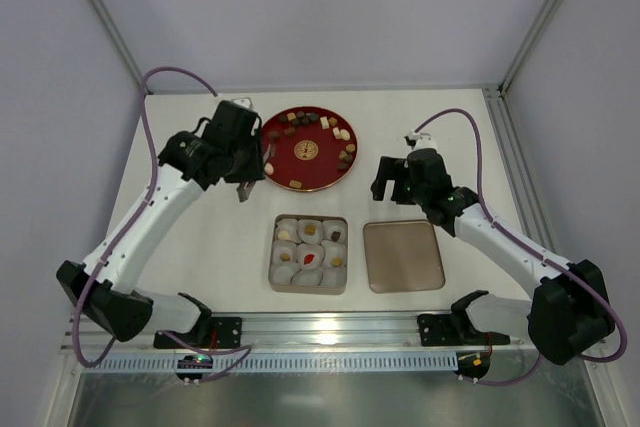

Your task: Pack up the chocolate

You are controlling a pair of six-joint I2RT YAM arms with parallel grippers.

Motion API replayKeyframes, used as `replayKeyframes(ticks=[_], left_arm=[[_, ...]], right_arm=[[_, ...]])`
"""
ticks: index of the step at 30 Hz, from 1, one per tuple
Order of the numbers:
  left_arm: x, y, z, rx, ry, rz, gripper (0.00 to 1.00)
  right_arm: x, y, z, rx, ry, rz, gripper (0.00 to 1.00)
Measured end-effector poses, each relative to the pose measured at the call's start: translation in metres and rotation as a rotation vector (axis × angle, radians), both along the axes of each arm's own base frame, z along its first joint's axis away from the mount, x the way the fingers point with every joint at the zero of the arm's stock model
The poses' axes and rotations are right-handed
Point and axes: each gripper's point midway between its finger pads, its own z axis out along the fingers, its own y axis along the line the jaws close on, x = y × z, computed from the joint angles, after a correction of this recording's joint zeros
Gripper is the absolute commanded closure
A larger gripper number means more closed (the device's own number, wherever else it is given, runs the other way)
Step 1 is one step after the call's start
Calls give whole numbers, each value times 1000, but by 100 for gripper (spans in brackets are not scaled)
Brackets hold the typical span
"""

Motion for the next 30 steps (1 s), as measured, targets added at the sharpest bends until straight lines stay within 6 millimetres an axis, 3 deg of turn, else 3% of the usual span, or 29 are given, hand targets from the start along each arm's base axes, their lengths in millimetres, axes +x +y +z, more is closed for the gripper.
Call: replayKeyframes(ticks=[4, 12, 16, 22, 30], left_arm=[[45, 35, -11, 24, 11, 117, 62], [115, 99, -64, 30, 103, 300, 64], [140, 114, -82, 40, 120, 338, 62], [163, 122, -112, 72, 146, 345, 61], [169, 140, -160, 103, 237, 370, 56]], right_arm=[[-3, 0, 3, 3, -2, 12, 0], [-9, 1, 8, 4, -6, 38, 0], [-10, 0, 14, 10, -20, 39, 0], [-11, 0, 16, 10, -25, 43, 0], [-12, 0, 19, 15, -33, 45, 0]])
